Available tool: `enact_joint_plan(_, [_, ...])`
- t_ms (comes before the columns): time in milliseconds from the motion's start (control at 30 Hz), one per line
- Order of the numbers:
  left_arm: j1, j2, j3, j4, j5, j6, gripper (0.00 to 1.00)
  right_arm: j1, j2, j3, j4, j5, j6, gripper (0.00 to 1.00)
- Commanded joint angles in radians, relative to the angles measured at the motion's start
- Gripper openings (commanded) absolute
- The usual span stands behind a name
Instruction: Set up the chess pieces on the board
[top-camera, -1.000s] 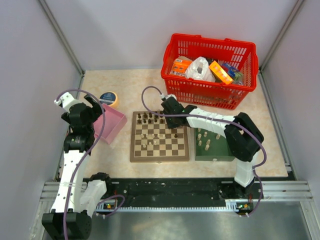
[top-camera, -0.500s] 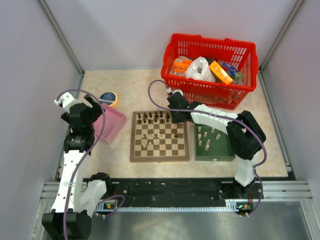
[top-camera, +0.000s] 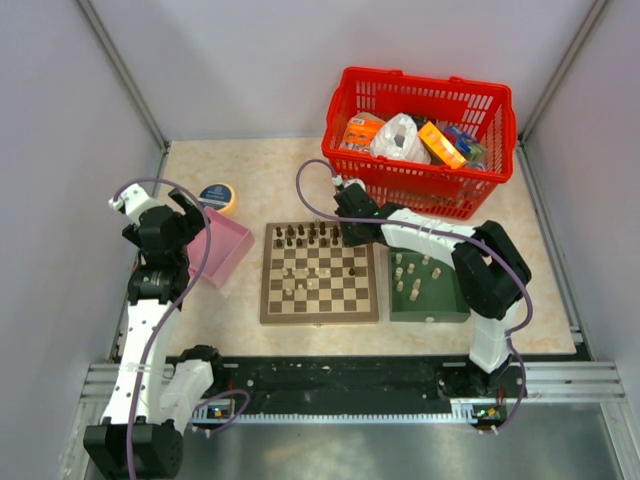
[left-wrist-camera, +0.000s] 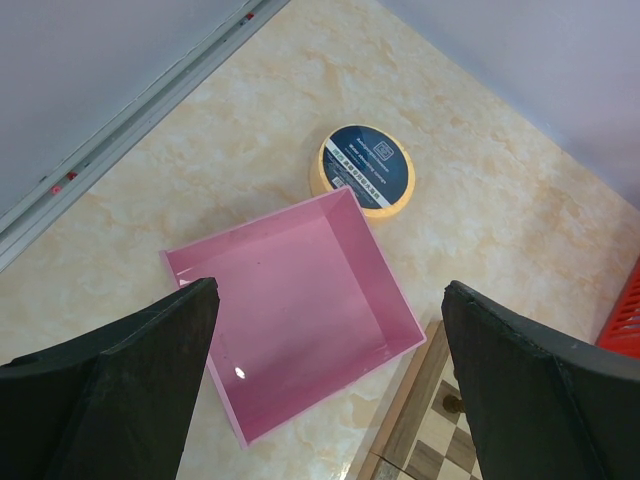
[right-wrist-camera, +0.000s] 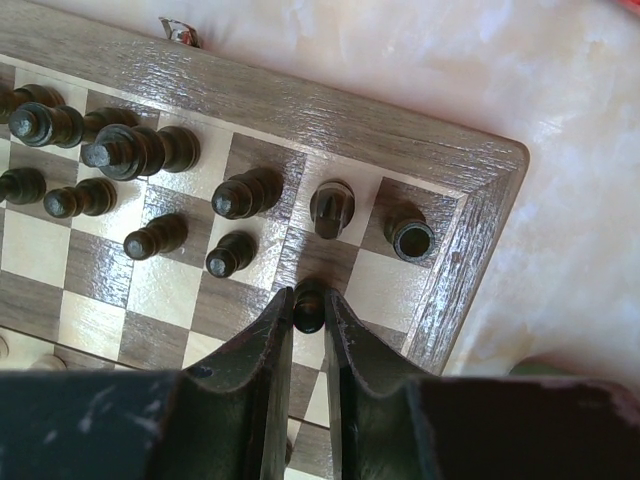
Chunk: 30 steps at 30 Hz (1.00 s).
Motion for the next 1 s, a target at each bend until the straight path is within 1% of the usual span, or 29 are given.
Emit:
enact_joint_plan(0, [0.002, -0.001, 0.003, 0.052, -0.008, 0.010, 0.99, -0.007, 0.014, 0.047, 0.052, -0.009, -0.002, 0.17])
enact_joint_plan(633, [0.004, 0.001, -0.003, 0.051, -0.016, 0.010, 0.99, -0.007, 0.037, 0.064, 0.052, 0.025, -0.022, 0.18])
enact_joint_plan(833, [0.002, -0.002, -0.002, 0.051, -0.016, 0.009, 0.99, -0.009, 0.024, 0.061, 0.047, 0.019, -0.031, 0.21])
enact_joint_plan(967, [0.004, 0.002, -0.003, 0.051, -0.014, 0.009, 0.99, -0.007, 0.018, 0.060, 0.049, 0.008, -0.033, 0.26])
